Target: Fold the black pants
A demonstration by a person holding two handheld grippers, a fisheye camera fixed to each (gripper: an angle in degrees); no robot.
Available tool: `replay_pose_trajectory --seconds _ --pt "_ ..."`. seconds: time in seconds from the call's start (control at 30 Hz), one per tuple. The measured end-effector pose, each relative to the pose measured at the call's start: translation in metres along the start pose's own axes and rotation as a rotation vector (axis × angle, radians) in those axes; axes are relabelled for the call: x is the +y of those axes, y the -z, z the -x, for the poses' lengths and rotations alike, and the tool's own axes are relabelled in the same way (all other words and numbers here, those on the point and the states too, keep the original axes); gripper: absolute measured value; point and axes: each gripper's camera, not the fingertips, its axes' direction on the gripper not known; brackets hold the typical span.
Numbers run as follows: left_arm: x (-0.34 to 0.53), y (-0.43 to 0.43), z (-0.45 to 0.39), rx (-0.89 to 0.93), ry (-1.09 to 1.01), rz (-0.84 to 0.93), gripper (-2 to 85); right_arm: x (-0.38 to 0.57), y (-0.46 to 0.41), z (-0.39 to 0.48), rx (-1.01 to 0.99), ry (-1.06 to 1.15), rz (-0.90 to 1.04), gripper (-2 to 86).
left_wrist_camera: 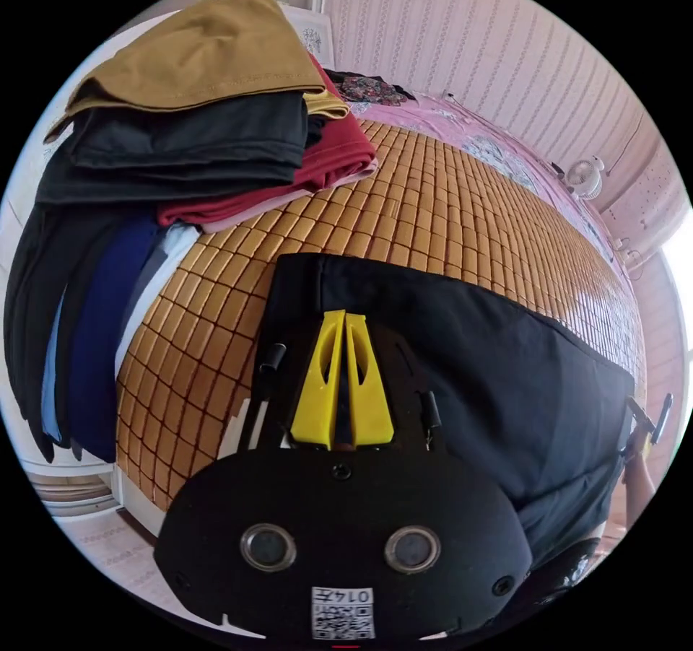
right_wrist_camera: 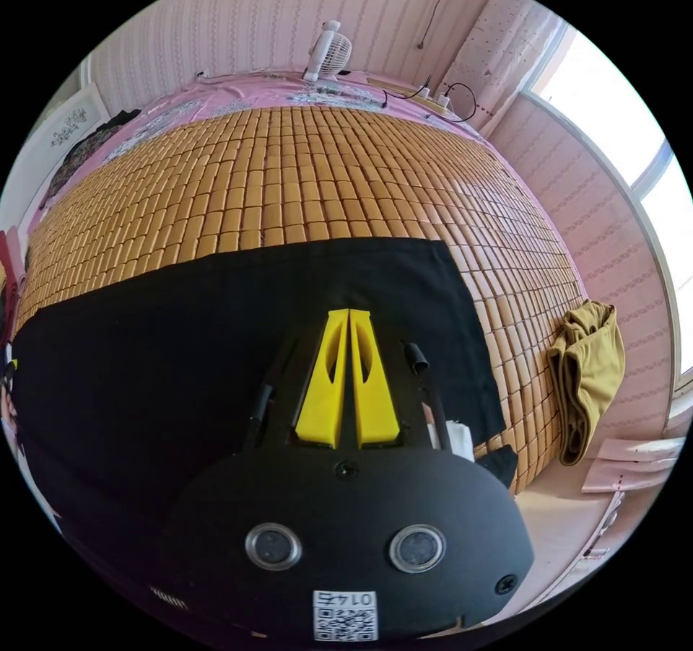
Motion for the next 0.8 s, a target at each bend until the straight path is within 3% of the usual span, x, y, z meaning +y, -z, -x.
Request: replay_pose_trajectory --seconds 0.23,0.5,0.67,0.8 --pt "-0.052 -0.028 -0.023 -0.057 -0.057 0.023 -1.0 -0.05 -0.021 -0.018 -0.133 -0.095 -0.054 -0.9" --pt "-0.084 -0.042 -0.016 0.011 0.029 0.062 -1.0 -0.109 -0.042 -0.052 -0.285 -0.188 0.059 -1.0" --pt "-0.048 0.0 -0.002 0.087 -0.024 -0.021 -1.0 -0.046 0.022 -0.124 -0.523 -0.197 -0.08 -0.7" --pt "0.027 0.05 -0.01 0.174 -0.203 -0.021 -1.0 0.05 0.066 -0.183 -0.396 -0.218 -0.061 0.5"
